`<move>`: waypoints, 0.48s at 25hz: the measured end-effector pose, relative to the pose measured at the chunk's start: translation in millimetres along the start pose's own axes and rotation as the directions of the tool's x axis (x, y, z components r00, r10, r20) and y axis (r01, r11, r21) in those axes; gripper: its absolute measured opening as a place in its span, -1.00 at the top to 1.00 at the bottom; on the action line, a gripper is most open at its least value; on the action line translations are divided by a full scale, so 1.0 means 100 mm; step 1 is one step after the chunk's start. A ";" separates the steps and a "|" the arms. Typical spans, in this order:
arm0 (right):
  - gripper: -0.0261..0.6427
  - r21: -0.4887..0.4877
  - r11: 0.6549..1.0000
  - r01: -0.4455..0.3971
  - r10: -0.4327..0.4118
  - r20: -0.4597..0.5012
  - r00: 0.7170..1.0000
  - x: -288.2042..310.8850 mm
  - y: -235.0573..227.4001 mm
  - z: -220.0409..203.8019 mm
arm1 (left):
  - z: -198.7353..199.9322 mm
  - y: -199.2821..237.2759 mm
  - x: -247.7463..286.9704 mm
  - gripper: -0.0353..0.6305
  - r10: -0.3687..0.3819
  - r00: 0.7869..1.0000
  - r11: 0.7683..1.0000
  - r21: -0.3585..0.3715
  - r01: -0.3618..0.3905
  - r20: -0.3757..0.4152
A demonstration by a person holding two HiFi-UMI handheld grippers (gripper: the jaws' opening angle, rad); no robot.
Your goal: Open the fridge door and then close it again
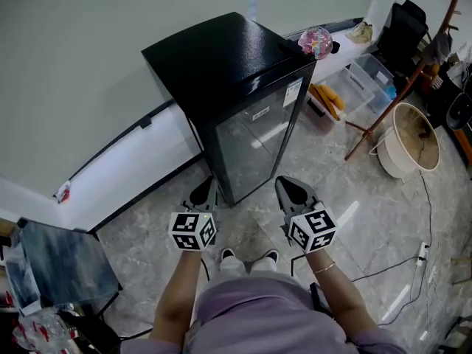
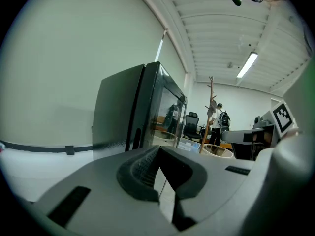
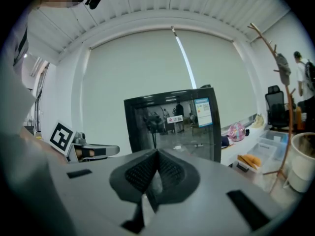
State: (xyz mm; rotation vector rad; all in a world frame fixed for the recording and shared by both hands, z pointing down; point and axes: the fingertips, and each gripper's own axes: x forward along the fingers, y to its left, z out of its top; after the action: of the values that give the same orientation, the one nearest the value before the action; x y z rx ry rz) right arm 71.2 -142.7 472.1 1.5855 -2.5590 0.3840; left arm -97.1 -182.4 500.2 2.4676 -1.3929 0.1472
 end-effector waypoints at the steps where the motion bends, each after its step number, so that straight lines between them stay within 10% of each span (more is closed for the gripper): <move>1: 0.91 0.000 1.000 0.003 -0.003 0.001 1.000 -0.01 -0.01 0.00 | 0.00 -0.02 0.00 0.88 -0.004 1.000 1.000 -0.003 0.004 0.000; 12: 0.91 0.015 1.000 0.005 -0.005 -0.002 1.000 -0.04 -0.08 -0.03 | -0.04 -0.05 0.04 0.88 -0.005 1.000 1.000 -0.018 0.005 -0.010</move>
State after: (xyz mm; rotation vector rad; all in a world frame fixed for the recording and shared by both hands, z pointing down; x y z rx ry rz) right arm 79.4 -142.0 475.3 1.5948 -2.5566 0.4048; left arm -90.5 -181.6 503.9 2.4527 -1.3782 0.1451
